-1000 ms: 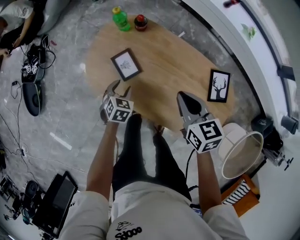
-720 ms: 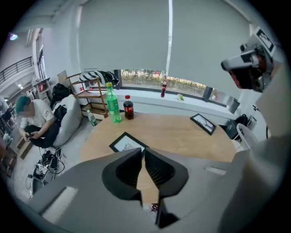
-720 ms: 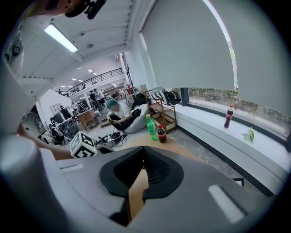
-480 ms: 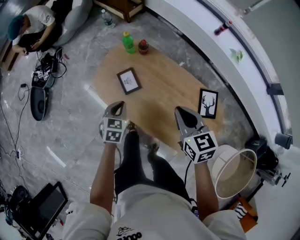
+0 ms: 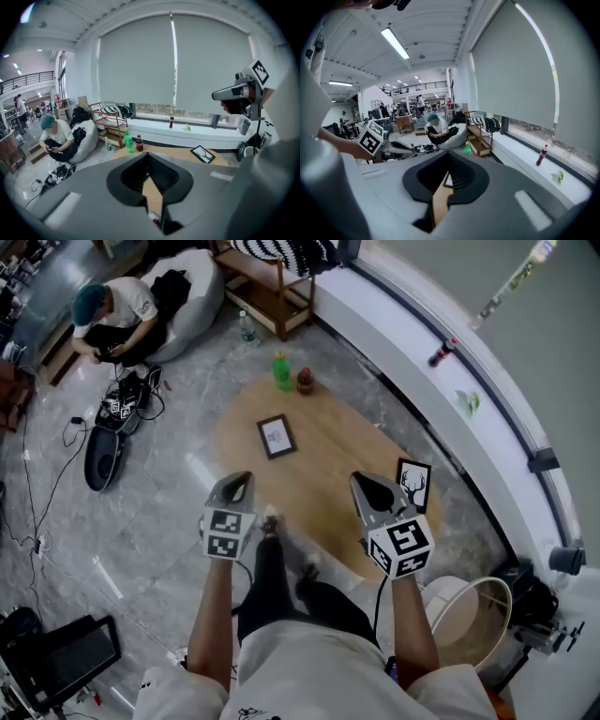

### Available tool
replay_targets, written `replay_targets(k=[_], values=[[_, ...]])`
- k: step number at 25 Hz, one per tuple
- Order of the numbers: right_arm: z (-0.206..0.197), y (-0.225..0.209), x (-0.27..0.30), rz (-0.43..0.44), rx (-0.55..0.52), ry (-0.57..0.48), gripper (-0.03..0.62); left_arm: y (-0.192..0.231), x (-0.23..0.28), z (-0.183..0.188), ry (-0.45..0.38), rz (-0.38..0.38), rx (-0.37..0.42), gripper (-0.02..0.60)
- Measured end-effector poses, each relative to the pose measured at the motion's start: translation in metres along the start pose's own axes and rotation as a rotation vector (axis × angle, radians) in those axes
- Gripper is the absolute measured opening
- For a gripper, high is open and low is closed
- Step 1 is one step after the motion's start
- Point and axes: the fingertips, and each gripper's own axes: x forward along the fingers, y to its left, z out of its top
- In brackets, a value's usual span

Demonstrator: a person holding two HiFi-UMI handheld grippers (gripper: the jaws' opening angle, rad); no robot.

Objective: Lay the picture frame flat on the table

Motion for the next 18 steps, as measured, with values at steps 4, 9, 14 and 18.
replay_targets(k=[4, 9, 14, 18], values=[[0.032, 0.02, -0.02, 0.023, -0.055, -0.052, 0.002, -0.001, -0.046, 0.034, -0.08, 0.046, 0.034, 0.011], [0.066, 0.052, -0.052, 0.048, -0.106, -0.111, 0.002, -0.01, -0.107, 0.07, -0.171, 0.079, 0.067, 0.011], [0.102, 0.085, -0.083, 0.073, -0.165, -0.174, 0.002, -0.018, -0.166, 0.105, -0.277, 0.108, 0.07, 0.011], [0.13, 0.108, -0.109, 0.084, -0.201, -0.231, 0.002, -0.026, -0.209, 0.127, -0.346, 0.132, 0.087, 0.011]])
